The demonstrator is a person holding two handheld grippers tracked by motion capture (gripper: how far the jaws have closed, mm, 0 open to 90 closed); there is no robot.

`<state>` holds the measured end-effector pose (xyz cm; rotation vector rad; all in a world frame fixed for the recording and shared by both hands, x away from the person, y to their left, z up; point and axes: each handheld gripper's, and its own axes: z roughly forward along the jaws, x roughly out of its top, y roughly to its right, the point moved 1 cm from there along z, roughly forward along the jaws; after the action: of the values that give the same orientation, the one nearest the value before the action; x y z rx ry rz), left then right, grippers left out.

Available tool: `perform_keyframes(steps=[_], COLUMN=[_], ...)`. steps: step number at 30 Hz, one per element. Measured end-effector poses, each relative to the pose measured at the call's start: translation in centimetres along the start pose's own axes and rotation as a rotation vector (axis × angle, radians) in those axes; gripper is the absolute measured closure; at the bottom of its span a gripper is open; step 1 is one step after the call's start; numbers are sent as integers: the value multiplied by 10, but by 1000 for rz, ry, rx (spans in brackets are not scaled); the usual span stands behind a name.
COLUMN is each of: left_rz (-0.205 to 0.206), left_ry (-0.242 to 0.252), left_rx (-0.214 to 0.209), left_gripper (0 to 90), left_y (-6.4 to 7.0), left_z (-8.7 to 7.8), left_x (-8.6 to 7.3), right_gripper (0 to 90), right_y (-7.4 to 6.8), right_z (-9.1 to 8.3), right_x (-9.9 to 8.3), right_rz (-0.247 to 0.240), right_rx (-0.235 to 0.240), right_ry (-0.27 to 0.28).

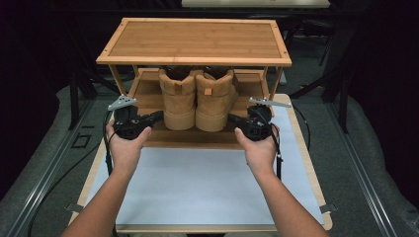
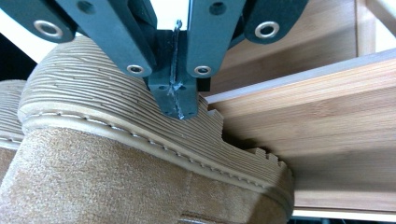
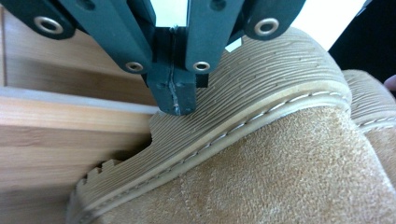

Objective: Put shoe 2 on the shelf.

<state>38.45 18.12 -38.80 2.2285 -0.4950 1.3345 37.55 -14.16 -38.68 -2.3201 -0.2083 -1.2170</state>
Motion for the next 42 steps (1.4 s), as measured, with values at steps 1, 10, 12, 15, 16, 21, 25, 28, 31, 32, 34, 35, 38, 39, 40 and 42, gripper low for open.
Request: perform_keyframes(steps=[1, 10, 12, 15, 16, 21, 25, 28, 31, 32, 34, 35, 38, 39, 40, 42], left_rz=[3, -9, -12, -17, -21, -15, -16, -23, -41, -43, -35, -33, -30, -26, -24, -25], left_ry=[-4, 2, 1, -5, -7, -4, -6, 4, 13, 15, 16, 15, 12, 11, 10, 5], left_rx=[9, 40, 37, 23, 15, 26, 68, 81, 67, 64, 65, 66, 75, 80, 85, 85], left_gripper=[900, 900, 900, 900, 900, 900, 900, 900, 900, 900, 900, 900, 900, 900, 900, 900], left_y=[0, -8, -9, -9, -9, -6, -7, -14, -19, -19, -18, -17, -16, -16, -16, -17], left_z=[2, 15, 18, 22, 24, 33, 38, 41, 44, 44, 45, 46, 47, 47, 47, 47], left_x=[0, 8, 10, 13, 13, 18, 20, 21, 21, 21, 22, 23, 25, 26, 26, 26], right_gripper=[900, 900, 900, 900, 900, 900, 900, 900, 900, 900, 900, 900, 900, 900, 900, 900], right_y=[1, 5, 5, 7, 9, 19, 19, 15, 10, 10, 11, 13, 14, 13, 13, 13], right_z=[3, 16, 16, 20, 21, 25, 30, 34, 39, 39, 39, 38, 39, 42, 42, 42], right_x=[0, 6, 9, 13, 15, 20, 20, 19, 20, 21, 23, 25, 26, 26, 26, 26], right_rz=[3, 0, -11, -2, 2, 17, 8, -2, -51, -59, -50, -43, -42, -46, -48, -50], right_rx=[-15, -16, -26, -34, -47, -67, -81, -83, -115, -119, -116, -100, -102, -128, -140, -131], right_ry=[12, 14, -5, 13, 22, 23, 14, 20, 14, 10, 21, 4, 8, 44, 44, 30])
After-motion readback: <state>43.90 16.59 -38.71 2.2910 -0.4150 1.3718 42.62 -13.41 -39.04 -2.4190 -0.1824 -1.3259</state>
